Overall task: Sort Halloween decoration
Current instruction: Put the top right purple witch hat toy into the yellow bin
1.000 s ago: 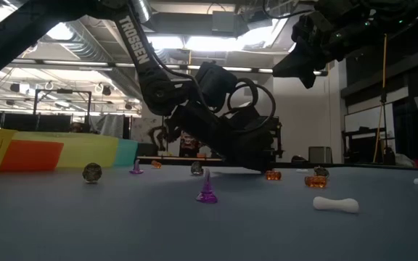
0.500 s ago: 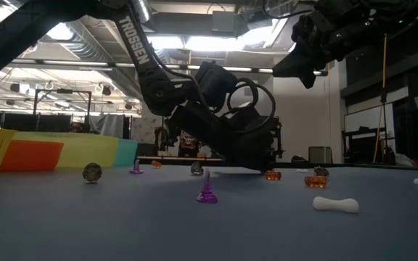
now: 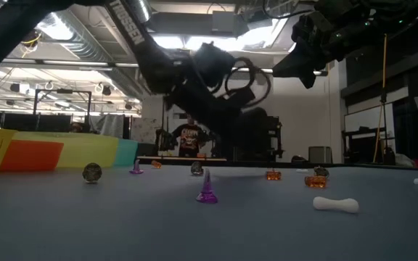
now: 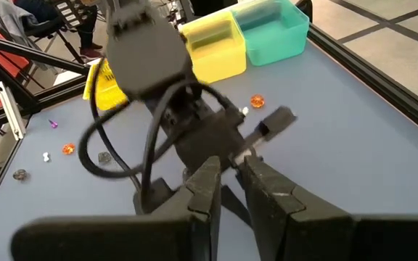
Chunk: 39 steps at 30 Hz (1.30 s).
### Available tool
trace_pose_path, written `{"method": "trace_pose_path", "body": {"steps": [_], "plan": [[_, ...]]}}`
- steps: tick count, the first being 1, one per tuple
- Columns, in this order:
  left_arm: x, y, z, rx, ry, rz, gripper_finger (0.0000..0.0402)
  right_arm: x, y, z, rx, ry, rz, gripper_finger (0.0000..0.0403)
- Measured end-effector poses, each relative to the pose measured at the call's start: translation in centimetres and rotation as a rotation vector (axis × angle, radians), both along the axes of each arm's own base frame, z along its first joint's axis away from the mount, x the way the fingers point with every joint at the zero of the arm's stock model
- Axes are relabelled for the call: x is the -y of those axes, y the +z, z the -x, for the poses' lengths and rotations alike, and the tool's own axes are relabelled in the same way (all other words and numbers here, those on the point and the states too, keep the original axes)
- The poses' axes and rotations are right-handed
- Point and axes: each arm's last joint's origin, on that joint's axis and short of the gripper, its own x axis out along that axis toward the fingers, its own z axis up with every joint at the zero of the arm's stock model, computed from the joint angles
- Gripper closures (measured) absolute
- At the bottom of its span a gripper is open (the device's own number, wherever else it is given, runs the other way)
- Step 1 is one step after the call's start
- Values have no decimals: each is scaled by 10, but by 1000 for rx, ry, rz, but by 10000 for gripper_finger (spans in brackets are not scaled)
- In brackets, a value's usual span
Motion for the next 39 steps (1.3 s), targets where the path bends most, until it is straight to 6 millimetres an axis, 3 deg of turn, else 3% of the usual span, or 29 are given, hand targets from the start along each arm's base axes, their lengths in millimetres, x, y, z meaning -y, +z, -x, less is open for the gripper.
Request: {"method": "trace_pose_path", "body": {"steps": [9,18,28,39], "plan": [[-1,61,28,-155,-49,-75,396,0,0,0,0,0,0,343],[-8,107,83,-441,92,-131,396,0,0,0,1,0,0,343],[-22,106,146,-892,285,-18,396,0,0,0,0,0,0,343],[-31,104,178,-1125,383,98,396,0,0,0,0,0,0,343]]}}
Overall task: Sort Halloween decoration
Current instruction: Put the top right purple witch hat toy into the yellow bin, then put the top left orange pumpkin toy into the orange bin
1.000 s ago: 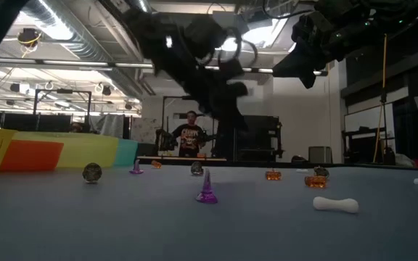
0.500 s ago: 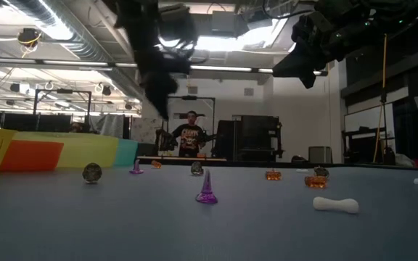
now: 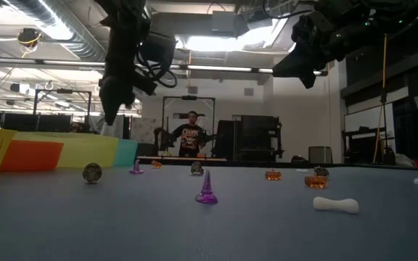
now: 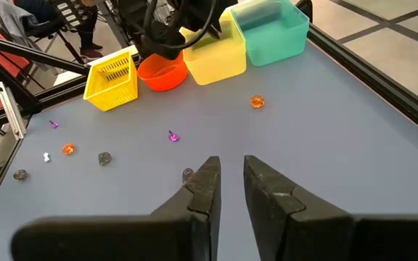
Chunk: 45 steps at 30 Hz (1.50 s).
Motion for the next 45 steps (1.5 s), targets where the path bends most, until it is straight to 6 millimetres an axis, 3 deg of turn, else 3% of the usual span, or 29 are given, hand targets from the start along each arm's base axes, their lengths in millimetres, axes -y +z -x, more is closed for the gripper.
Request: {"method": "trace_pose_path", "body": {"steps": [7,24,31,40,45], "plan": [[-5,1,9,-54,28,24,388,0,0,0,0,0,0,343],[-7,0,8,-40,34,19,254,0,0,0,0,0,0,343],[-13,-1,-10,172,32,-7,222,0,0,0,0,0,0,343],[-26,9,-45,589,-5,-58,219,0,0,0,0,0,0,343],[-28,7,-51,636,-13,-52,219,0,0,0,0,0,0,343]]}}
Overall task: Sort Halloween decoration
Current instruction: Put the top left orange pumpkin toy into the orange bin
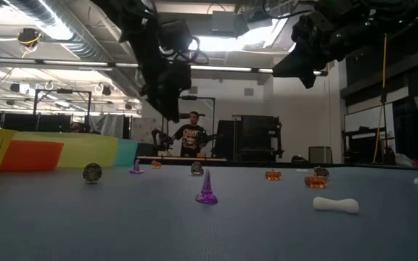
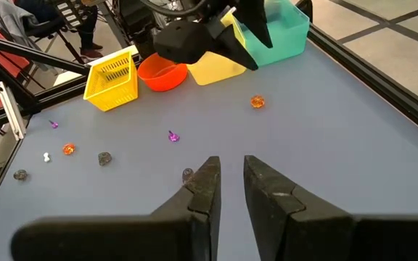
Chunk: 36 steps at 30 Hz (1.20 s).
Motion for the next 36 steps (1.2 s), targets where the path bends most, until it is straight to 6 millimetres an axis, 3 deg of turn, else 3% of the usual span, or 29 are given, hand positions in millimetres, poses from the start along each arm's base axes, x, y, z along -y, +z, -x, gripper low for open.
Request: {"method": "trace_pose_path", "body": {"steps": [17,30,36], "plan": [[-9,-59,-11,-168,49,119,219,0,0,0,0,0,0,343],[-23,-66,-4,-161,147,168,219,0,0,0,0,0,0,343],[-19,-74,1,-166,168,213,219,0,0,0,0,0,0,343]]}}
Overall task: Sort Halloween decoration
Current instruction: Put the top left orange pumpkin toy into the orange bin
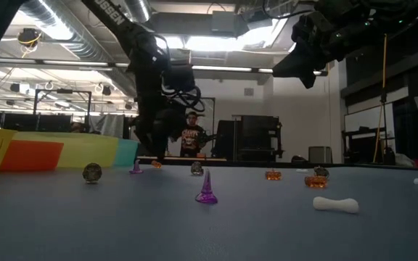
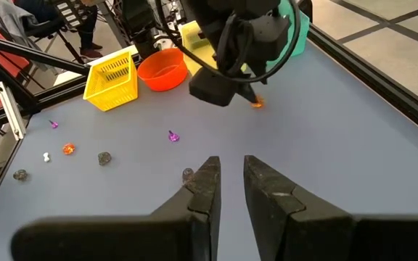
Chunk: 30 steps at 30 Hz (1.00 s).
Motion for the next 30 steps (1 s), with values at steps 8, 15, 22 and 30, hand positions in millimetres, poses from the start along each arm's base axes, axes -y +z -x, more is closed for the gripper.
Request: {"method": "trace_pose_path", "body": {"steps": [8,15,22,30], "plan": [[6,-13,7,-12,-4,31,219,0,0,0,0,0,0,343],[3,-11,2,41,-5,3,219,0,0,0,0,0,0,343],[2,-11,1,52,-5,-3,219,0,0,0,0,0,0,343],[2,-11,1,54,-5,-4,219,0,0,0,0,0,0,343]]}}
